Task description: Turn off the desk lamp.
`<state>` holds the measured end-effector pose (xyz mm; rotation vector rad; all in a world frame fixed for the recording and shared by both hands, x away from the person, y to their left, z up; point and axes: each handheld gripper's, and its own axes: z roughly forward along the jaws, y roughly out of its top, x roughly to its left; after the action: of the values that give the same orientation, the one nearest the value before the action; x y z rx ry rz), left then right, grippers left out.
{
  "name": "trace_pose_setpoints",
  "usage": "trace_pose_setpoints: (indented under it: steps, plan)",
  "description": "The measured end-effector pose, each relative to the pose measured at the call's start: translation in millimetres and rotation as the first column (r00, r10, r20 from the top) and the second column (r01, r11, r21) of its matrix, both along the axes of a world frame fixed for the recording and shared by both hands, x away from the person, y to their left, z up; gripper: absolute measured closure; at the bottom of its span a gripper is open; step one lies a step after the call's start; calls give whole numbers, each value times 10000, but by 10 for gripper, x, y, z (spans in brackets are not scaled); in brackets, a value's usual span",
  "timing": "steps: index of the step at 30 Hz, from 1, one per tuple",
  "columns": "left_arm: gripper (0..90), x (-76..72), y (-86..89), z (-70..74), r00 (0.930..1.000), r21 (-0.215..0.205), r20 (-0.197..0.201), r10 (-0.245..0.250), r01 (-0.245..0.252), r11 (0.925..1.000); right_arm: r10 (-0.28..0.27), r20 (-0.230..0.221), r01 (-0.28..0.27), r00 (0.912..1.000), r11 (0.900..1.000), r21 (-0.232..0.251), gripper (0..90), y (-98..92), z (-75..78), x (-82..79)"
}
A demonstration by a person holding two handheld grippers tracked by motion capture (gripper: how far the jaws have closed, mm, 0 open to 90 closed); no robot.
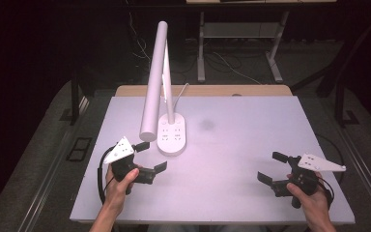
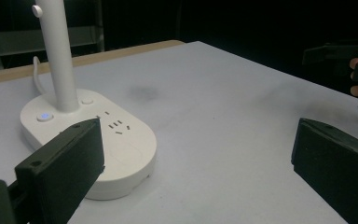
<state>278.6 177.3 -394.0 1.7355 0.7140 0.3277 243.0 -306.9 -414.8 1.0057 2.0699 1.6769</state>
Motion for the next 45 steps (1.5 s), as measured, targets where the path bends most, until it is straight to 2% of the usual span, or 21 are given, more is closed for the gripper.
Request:
trace_pose_setpoints:
  steps: [9,29,33,37,45]
  plan:
    - [16,103,32,64,9998,99,-132,114,-113,9999,-12,-7,12,10000,10000,-16,9,0,0,-3]
    - [29,328,63,154,9989,672,-442,172,-142,9976,-18,-35,18,10000,10000,-82,9,-4,-9,-3]
    - [40,379,81,184,9987,823,-446,249,-212,9964,-16,-7,16,10000,9999,-112,9,-2,-10,-1]
    - [57,426,97,212,9986,801,-429,321,-286,9964,-23,-7,23,10000,9999,-105,9,-3,-10,-2]
    - [62,565,117,264,9981,1129,-487,371,-314,9931,-23,-25,23,10000,9999,-103,9,-6,-10,-3]
